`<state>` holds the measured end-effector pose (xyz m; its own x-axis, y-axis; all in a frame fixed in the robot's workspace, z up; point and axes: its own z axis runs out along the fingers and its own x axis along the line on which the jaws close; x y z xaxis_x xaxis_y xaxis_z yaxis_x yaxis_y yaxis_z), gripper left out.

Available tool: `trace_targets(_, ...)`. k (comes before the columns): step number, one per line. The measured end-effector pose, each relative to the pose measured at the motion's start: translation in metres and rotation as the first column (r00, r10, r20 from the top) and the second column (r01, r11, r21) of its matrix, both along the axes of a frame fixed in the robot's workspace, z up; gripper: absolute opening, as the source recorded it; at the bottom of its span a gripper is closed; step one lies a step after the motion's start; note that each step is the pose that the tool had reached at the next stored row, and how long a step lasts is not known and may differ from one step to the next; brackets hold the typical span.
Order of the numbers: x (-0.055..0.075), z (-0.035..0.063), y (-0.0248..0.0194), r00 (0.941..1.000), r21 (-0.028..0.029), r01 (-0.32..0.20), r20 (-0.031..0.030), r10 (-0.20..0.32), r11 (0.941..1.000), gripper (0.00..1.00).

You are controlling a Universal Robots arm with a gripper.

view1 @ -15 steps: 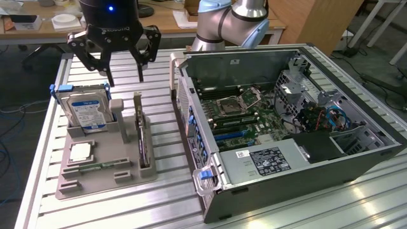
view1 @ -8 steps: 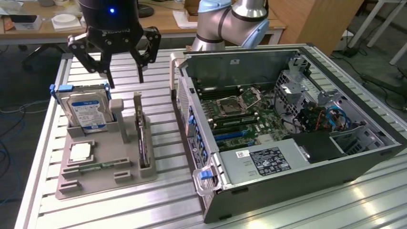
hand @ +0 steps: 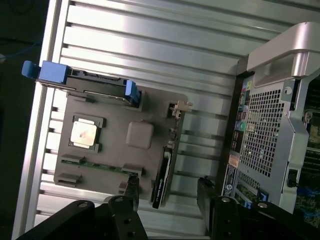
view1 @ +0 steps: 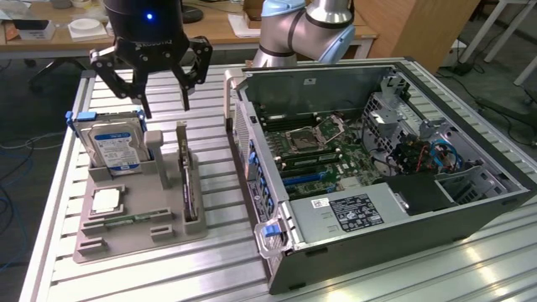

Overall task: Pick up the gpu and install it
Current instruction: 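Pick up the gpu and move the gpu toward the slot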

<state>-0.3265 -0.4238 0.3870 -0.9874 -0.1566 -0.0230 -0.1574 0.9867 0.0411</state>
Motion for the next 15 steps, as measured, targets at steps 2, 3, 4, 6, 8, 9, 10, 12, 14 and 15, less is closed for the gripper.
trace_targets(2,0.0,-0.0003,-0.0002,1.0,0.0,-0.009,0.0,0.009,1.0,0.59)
trace_targets(3,0.0,-0.0005,-0.0004,0.9999,0.0,-0.013,0.0,0.013,0.9999,0.59)
trace_targets(4,0.0,-0.0007,-0.0005,0.9999,0.0,-0.017,0.0,0.017,0.9999,0.59)
trace_targets(6,0.0,-0.001,-0.0008,0.9997,0.0,-0.023,-0.0001,0.023,0.9997,0.59)
trace_targets(8,0.0,-0.0013,-0.0011,0.9996,0.0,-0.03,-0.0001,0.03,0.9996,0.59)
trace_targets(9,0.0,-0.0015,-0.0012,0.9994,0.0,-0.033,0.0,0.033,0.9994,0.59)
trace_targets(10,0.0,-0.0016,-0.0014,0.9993,0.0001,-0.037,0.0001,0.037,0.9993,0.59)
trace_targets(12,0.0,-0.0019,-0.0017,0.999,0.0001,-0.044,0.0001,0.044,0.999,0.59)
trace_targets(14,0.0,-0.002,-0.0019,0.9987,0.0,-0.05,0.0,0.05,0.9987,0.59)
trace_targets(15,0.0,-0.0021,-0.002,0.9986,0.0,-0.053,0.0,0.053,0.9986,0.59)
